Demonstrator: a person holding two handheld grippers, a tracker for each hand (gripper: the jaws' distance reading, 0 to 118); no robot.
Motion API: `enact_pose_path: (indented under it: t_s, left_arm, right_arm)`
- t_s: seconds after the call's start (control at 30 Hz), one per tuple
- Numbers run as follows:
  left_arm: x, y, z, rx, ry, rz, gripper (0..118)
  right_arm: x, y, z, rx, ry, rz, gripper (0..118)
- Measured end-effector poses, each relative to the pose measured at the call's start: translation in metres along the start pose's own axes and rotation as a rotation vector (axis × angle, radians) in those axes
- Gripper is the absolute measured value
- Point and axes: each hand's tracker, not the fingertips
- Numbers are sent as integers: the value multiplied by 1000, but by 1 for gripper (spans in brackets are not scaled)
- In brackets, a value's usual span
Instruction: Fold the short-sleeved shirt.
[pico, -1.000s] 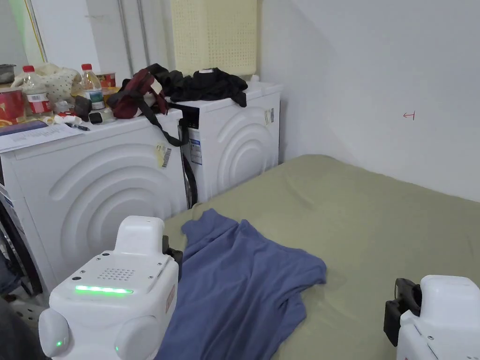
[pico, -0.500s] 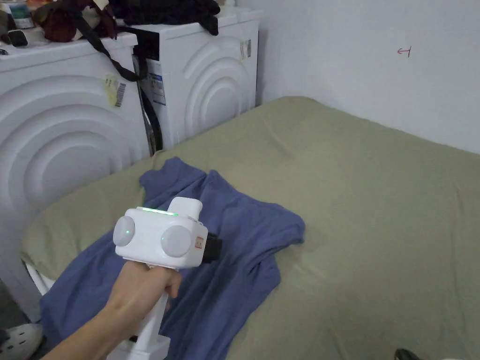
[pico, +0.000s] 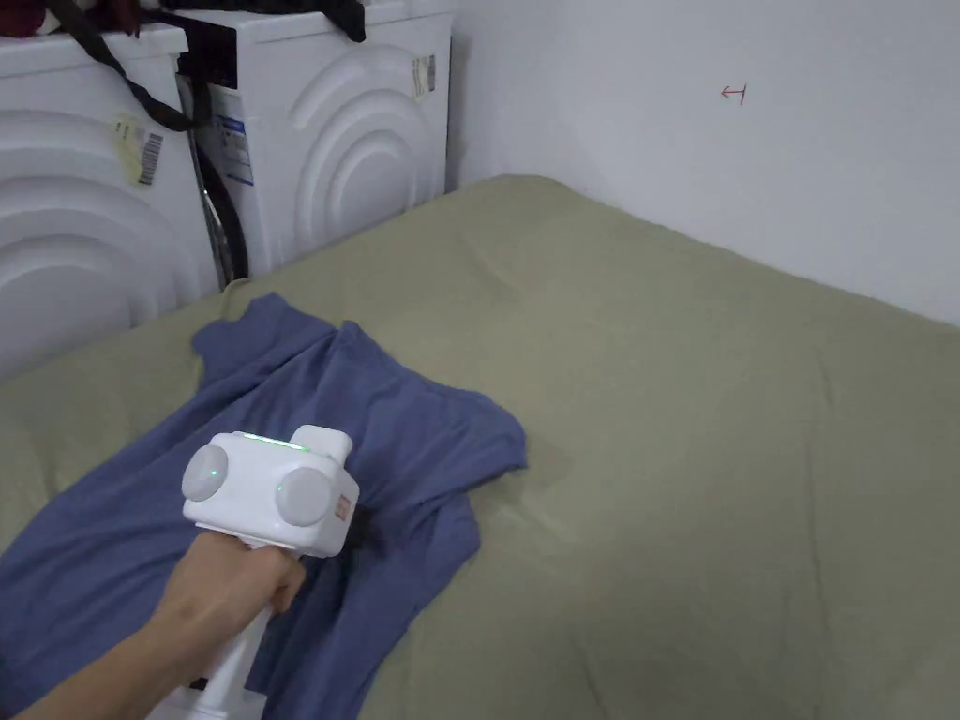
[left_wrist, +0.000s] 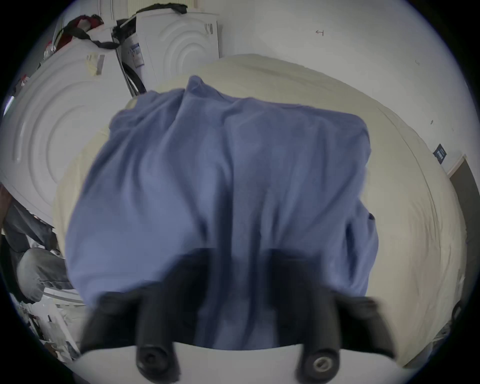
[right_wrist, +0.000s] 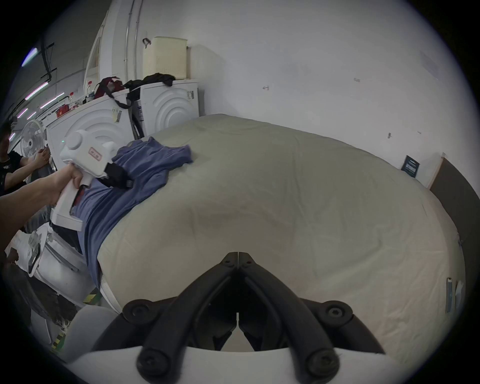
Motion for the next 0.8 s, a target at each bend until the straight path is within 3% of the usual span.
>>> enact_pose_path:
  t_s: [0.03,0.13,0.2,0.33,0.53,0.8]
  left_arm:
    - [2,-2,6,23,82,-23,1]
    - [3,-8,19,-15,11,4,1]
    - [10,-2,39,81,62,-16,1]
    - [53,9,75,140,-51,0,1]
    - [187,26,148,216,-269,-139,1]
    - [398,19,223,287,-627,-360,1]
  right_arm:
    - [7,-3,7,-3,-9,-6,1]
    - [28,-11,32,-6,-50,-19,1]
    - [43,-17,51,21,-105,-34,1]
    - [76,-30,89,47,-172,-93,1]
    - [121,-49,135,71,-270,-195,1]
    - [175,-64,181,97,-415,-261,1]
